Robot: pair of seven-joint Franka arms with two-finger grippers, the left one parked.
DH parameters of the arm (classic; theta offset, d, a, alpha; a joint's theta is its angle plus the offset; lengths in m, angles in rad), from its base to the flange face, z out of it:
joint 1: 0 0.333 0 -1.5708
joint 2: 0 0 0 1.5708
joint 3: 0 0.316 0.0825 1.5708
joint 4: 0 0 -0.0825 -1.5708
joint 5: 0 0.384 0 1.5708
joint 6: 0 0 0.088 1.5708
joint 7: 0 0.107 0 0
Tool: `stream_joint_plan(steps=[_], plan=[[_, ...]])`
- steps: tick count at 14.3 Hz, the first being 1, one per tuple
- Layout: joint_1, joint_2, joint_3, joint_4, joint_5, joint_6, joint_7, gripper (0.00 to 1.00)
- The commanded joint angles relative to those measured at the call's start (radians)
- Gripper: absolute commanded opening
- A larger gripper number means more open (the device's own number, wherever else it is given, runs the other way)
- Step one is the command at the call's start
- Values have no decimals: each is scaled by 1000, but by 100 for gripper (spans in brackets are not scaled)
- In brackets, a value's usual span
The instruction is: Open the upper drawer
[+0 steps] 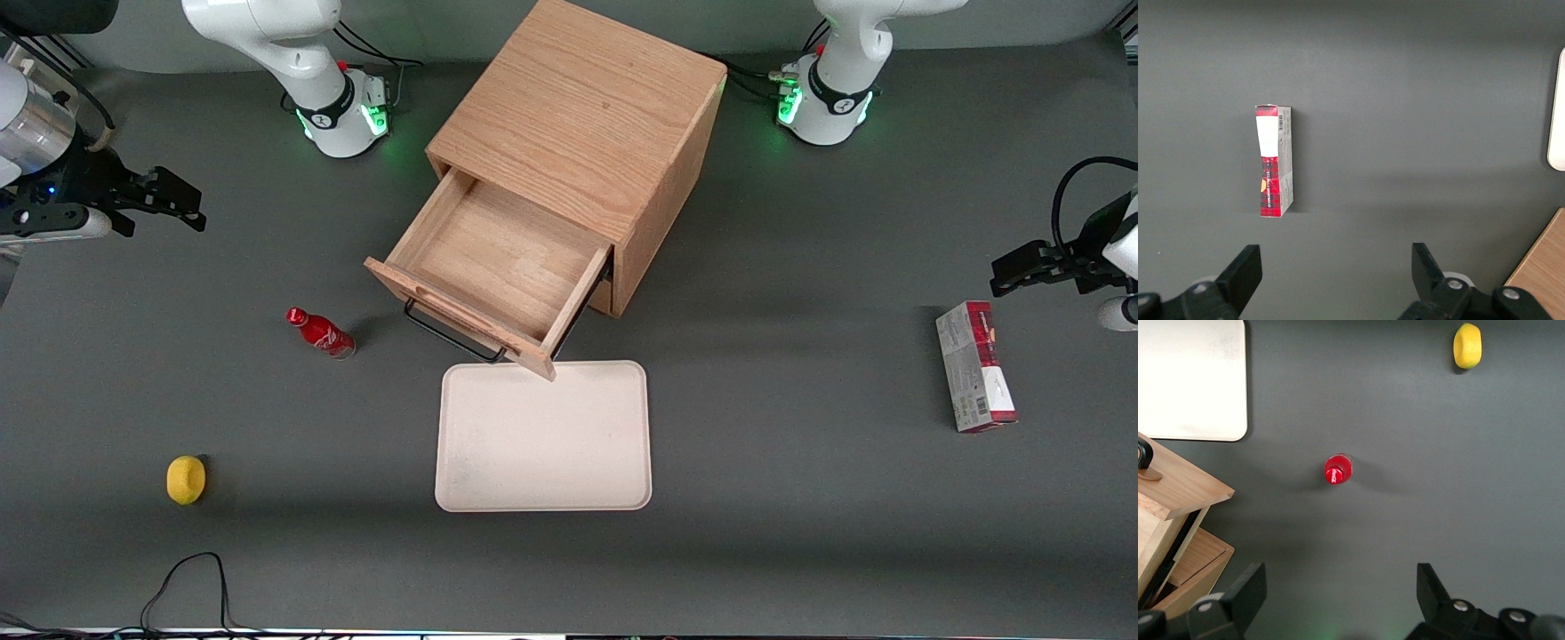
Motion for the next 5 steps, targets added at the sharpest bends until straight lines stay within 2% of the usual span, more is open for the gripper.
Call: stream_joint_plan(steps=[1,5], plan=[[7,44,-1,44,-5,-3,46,100],[7,52,-2,55,-8,5,52,100]])
